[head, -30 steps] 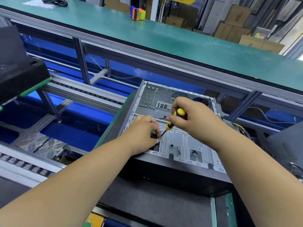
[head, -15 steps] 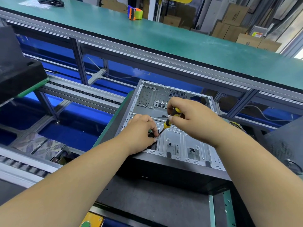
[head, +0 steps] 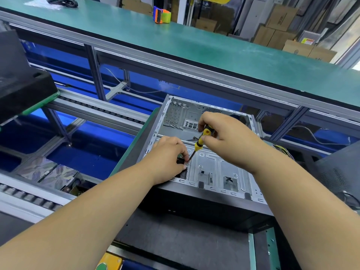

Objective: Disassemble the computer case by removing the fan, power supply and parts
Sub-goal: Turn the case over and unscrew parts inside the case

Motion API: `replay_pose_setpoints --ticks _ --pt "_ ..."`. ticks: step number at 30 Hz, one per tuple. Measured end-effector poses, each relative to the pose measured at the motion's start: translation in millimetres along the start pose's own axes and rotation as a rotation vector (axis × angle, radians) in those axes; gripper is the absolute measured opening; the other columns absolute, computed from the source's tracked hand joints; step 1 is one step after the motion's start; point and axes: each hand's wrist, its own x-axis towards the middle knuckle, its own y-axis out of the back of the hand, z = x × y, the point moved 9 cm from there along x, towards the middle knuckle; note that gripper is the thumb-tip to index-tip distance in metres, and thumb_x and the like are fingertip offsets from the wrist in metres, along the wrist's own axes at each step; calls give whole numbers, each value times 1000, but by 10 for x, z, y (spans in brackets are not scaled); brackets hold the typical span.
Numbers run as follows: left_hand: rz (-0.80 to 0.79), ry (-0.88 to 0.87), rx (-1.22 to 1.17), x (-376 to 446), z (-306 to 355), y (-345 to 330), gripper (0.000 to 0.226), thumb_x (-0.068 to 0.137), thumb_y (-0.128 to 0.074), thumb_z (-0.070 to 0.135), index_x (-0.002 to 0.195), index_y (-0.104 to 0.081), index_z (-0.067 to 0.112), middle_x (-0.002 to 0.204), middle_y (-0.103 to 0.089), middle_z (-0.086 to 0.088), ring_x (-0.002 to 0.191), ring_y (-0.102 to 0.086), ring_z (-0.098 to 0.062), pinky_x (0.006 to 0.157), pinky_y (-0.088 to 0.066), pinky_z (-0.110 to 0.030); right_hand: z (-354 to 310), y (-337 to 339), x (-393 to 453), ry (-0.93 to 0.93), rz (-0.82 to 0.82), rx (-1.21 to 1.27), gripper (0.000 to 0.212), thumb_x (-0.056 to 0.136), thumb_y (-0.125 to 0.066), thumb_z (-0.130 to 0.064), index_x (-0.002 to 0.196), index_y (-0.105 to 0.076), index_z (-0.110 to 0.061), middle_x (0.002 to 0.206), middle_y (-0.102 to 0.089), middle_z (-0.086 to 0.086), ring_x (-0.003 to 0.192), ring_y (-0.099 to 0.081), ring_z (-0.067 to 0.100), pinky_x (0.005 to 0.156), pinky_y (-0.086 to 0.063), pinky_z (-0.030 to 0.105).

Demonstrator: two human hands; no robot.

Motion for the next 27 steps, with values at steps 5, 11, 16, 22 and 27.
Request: replay_pose_setpoints --ticks 5,11,16,22,27 --pt "1 -14 5 0 -2 -4 14 82 -74 32 89 -63 38 113 -47 22 122 -32 -9 109 -26 -29 -36 8 74 0 87 -199 29 97 -49 -49 98 -50 -20 66 -49 -10 61 -42 6 51 -28 28" --pt "2 -20 2 10 -2 -6 15 82 -74 30 85 -61 37 110 -48 23 120 -34 -8 107 -26 -27 53 -43 66 -45 58 15 14 98 -57 -29 103 -45 -26 78 -53 -15 64 -45 0 54 -30 21" --pt "6 -23 5 12 -4 -6 15 82 -75 30 83 -62 37 111 -49 22 120 -33 -8 107 -26 -27 38 -27 21 18 0 64 10 96 -59 -21 100 -51 -26 91 -58 -14 78 -50 -6 63 -34 14" --pt "31 -24 15 16 5 4 12 79 -77 31 84 -67 35 108 -49 23 117 -34 -6 102 -26 -22 -62 0 -27 171 -101 12 12 94 -60 -4 97 -57 -16 96 -55 -6 89 -47 9 80 -41 25" --pt "25 -25 41 7 15 7 13 79 -73 32 83 -62 36 107 -48 22 116 -35 -8 101 -28 -24 -65 -14 60 193 -103 34 19 93 -59 -5 102 -57 -22 99 -56 -7 92 -52 11 81 -44 28"
